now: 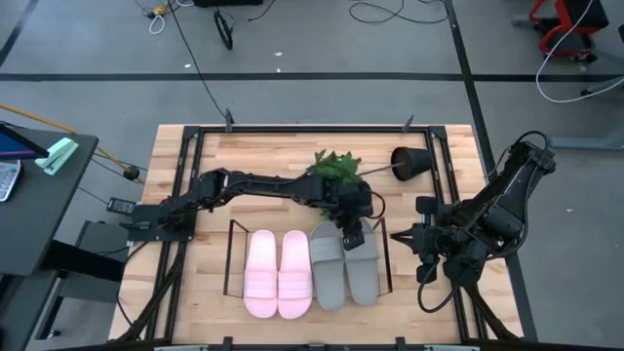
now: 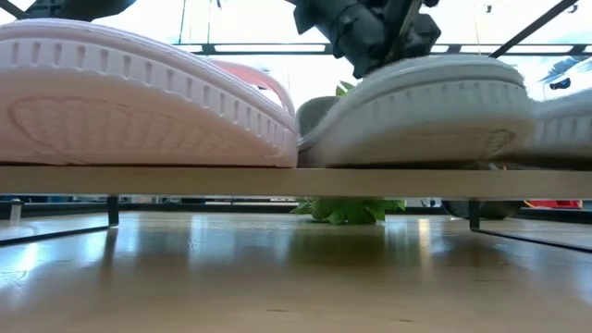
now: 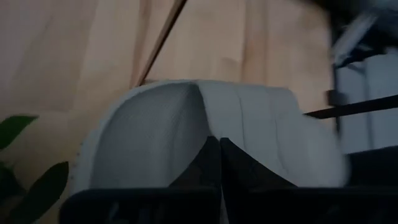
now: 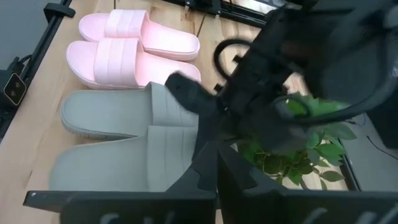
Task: Pick and place slides into the shelf
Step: Put the gray slipper on the shelf
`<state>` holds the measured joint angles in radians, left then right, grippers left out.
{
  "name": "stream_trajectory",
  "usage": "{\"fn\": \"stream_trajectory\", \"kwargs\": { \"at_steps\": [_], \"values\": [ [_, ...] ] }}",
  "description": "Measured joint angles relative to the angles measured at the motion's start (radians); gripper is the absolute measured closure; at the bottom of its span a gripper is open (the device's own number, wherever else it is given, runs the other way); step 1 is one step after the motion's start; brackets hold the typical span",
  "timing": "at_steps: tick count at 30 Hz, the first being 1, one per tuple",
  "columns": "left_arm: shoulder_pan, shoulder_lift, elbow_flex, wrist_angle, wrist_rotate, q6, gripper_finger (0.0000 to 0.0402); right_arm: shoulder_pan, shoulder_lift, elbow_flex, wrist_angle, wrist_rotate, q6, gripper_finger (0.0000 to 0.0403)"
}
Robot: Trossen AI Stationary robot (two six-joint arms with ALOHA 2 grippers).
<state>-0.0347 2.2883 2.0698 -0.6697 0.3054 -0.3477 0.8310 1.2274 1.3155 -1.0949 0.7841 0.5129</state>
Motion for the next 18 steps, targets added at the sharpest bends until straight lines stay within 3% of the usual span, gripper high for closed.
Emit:
{"fn": "stream_trajectory", "kwargs": {
  "at_steps": [7,18],
  "values": [
    [-0.021,0.001,-0.015,0.006,-0.101,0.052,0.0401,0.000,0.000,0.000,0.000,0.000,0.000,0.0403],
    [-0.023,0.005,-0.017,0.036,-0.101,0.077,0.0401,-0.013,0.000,0.000,0.000,0.000,0.000,0.0403]
  ]
}}
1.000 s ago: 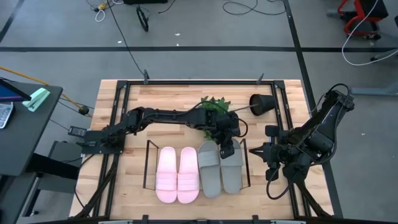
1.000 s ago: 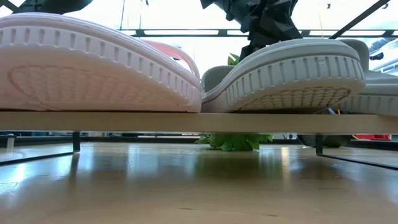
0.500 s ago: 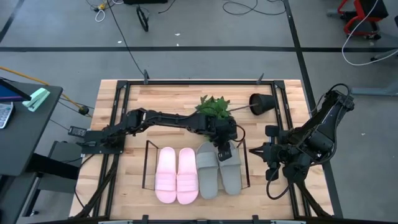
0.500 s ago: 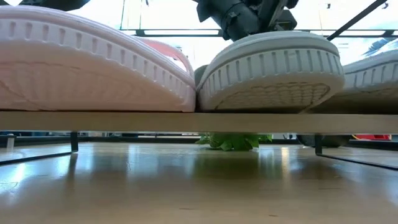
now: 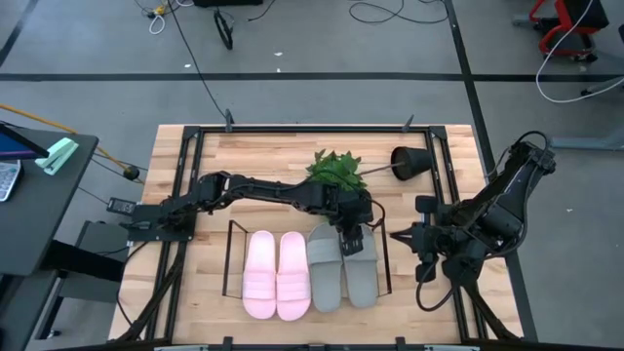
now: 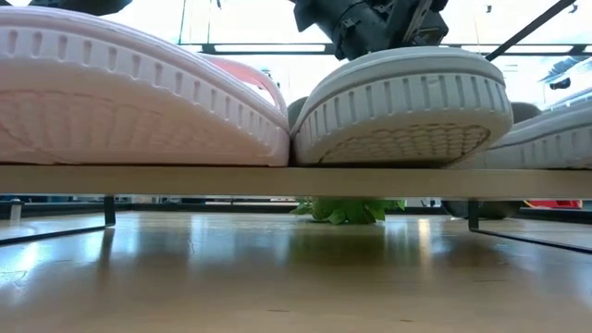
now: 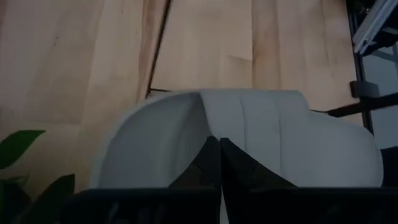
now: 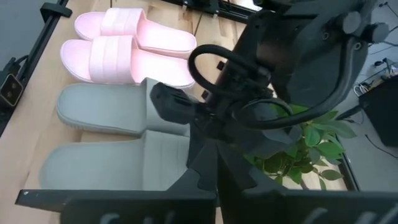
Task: Pick and place slides into the shelf
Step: Put the gray slipper on the shelf
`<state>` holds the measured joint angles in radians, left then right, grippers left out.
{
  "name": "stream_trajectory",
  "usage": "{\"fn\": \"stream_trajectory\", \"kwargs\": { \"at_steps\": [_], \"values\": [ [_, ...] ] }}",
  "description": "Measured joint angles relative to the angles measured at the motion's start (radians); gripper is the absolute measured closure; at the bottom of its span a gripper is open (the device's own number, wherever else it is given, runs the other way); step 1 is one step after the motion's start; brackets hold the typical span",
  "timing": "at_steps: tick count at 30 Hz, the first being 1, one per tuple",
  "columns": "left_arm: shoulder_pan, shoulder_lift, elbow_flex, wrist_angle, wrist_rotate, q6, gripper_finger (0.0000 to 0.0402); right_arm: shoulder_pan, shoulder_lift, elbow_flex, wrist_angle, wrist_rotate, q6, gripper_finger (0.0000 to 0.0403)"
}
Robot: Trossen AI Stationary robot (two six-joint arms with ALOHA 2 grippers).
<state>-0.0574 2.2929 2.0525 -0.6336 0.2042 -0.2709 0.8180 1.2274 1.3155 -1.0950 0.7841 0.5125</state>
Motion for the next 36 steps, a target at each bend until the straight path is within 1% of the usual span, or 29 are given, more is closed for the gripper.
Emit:
{"fn": "stream_trajectory", "kwargs": {
  "at_steps": [9,15,18,21,29,33,36],
  "values": [
    [0.000,0.000,0.000,0.006,0.018,0.020,0.0400,-0.007,0.000,0.000,0.000,-0.007,-0.018,0.0403],
    [0.000,0.000,0.000,0.006,0.019,0.020,0.0380,-0.007,0.000,0.000,0.000,-0.015,-0.018,0.0403],
    [0.000,0.000,0.000,0.002,0.018,0.020,0.0369,-0.007,0.000,0.000,0.000,-0.065,-0.014,0.0403],
    [0.001,0.000,0.000,-0.005,0.018,0.020,0.0366,-0.007,0.000,0.000,0.000,-0.114,0.011,0.0403],
    [0.001,0.000,0.001,-0.017,0.017,0.020,0.0393,-0.038,0.009,0.000,-0.022,-0.286,0.093,0.0403],
    [0.001,0.000,0.001,-0.017,0.018,0.020,0.0395,-0.058,0.015,0.000,-0.051,-0.336,0.128,0.0403],
    [0.001,0.000,0.002,-0.017,0.018,0.020,0.0382,-0.066,0.019,0.000,-0.065,-0.350,0.149,0.0403]
  ]
}}
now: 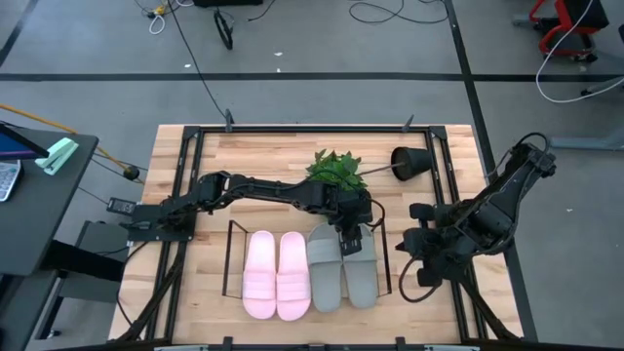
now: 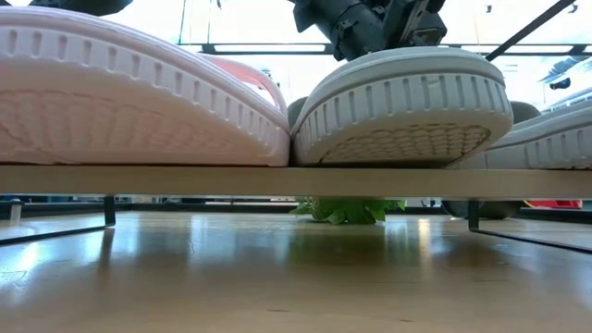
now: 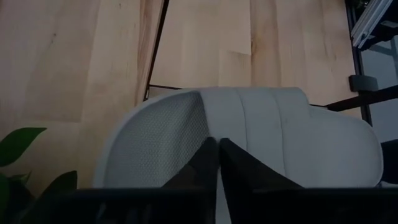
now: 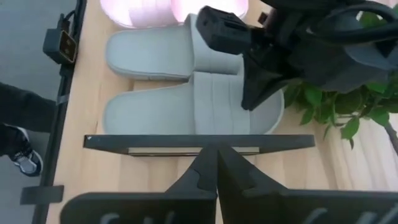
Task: Pick and place slides into the shelf
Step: Put the gray slipper on the shelf, then return to Home Position
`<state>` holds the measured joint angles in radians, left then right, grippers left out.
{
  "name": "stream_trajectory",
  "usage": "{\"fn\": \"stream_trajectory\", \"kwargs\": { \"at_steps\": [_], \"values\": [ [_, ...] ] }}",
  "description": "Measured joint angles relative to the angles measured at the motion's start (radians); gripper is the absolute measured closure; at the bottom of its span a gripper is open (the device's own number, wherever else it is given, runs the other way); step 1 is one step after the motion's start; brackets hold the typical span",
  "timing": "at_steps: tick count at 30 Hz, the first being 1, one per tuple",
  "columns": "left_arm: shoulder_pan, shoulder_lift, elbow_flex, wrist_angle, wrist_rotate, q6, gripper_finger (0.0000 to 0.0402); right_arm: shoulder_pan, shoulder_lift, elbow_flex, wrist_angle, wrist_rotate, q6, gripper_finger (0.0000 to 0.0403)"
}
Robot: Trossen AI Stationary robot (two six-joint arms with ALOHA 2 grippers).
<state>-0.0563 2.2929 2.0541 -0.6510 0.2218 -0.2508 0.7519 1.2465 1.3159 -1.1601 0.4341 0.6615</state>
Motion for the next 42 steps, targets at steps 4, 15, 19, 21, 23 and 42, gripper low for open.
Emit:
{"fn": "stream_trajectory", "kwargs": {
  "at_steps": [4,15,19,21,23,42],
  "values": [
    [0.000,0.000,0.000,0.000,0.000,-0.015,0.0350,0.001,0.001,0.000,-0.002,0.000,-0.004,0.0403],
    [-0.001,0.000,0.000,0.004,0.015,-0.018,0.0242,0.001,0.001,0.000,-0.002,0.002,-0.001,0.0403],
    [-0.001,0.000,0.002,0.012,0.051,-0.037,0.0205,0.001,0.001,0.000,-0.003,0.002,-0.001,0.0403],
    [0.000,0.000,0.014,0.001,0.064,-0.052,0.0190,0.001,0.001,0.000,-0.003,0.002,-0.002,0.0403],
    [0.000,0.000,0.036,-0.011,0.065,-0.051,0.0178,0.001,0.001,0.000,-0.003,0.002,-0.002,0.0403],
    [-0.100,-0.066,0.205,-0.372,-0.100,0.028,0.0214,0.033,0.001,0.000,-0.072,0.046,0.022,0.0403]
  ]
}}
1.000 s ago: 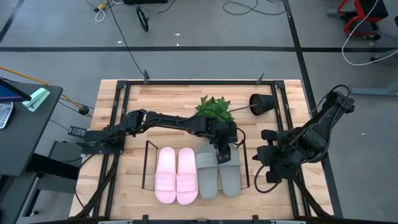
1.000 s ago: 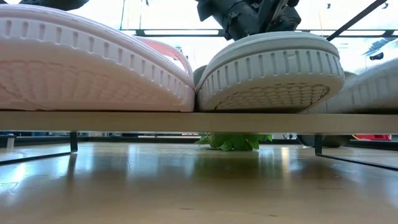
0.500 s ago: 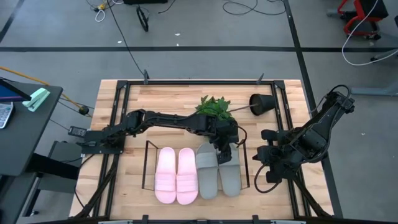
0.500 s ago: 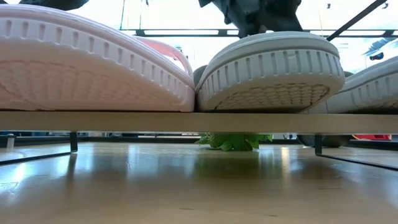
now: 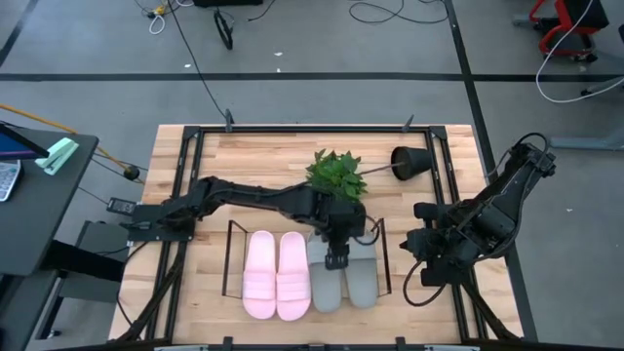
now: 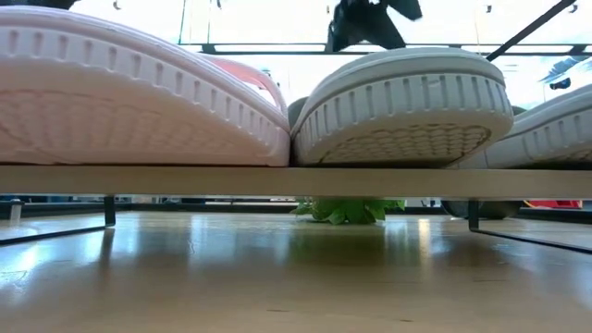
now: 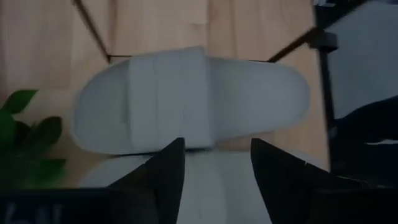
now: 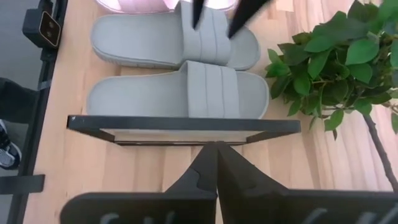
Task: Pick and place slides into the shelf
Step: Return to Home Position
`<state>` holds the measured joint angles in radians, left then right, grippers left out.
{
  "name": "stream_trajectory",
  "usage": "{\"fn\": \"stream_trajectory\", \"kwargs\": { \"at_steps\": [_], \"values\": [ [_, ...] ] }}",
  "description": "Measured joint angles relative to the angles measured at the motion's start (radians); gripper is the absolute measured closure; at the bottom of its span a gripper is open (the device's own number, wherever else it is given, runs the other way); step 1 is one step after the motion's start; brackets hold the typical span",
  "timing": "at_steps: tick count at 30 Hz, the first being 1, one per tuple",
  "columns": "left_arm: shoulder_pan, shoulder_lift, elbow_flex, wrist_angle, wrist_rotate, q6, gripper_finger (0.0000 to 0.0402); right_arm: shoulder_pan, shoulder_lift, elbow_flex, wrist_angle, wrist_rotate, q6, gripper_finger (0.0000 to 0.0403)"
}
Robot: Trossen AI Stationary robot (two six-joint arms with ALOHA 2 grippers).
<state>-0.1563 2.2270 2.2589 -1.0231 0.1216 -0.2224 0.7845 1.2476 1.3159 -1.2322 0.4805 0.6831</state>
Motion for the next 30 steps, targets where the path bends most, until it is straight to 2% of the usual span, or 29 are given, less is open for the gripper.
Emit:
{"fn": "stream_trajectory", "kwargs": {
  "at_steps": [4,11,15,20,30],
  "values": [
    [-0.038,-0.027,0.000,-0.024,-0.064,-0.028,0.0225,-0.001,0.000,0.000,-0.002,0.005,0.005,0.0403],
    [-0.116,-0.070,0.000,-0.039,-0.292,-0.062,0.0237,0.000,0.000,0.000,-0.009,0.019,0.004,0.0403],
    [-0.139,-0.070,-0.002,-0.025,-0.331,-0.098,0.0248,0.000,0.000,0.000,-0.014,0.019,-0.003,0.0403],
    [-0.155,-0.069,-0.059,-0.018,-0.451,-0.139,0.0270,0.000,0.000,0.000,-0.019,0.019,-0.004,0.0403],
    [-0.171,-0.077,-0.200,0.257,-0.469,-0.151,0.0325,0.000,0.000,0.000,-0.018,0.007,0.001,0.0403]
  ]
}}
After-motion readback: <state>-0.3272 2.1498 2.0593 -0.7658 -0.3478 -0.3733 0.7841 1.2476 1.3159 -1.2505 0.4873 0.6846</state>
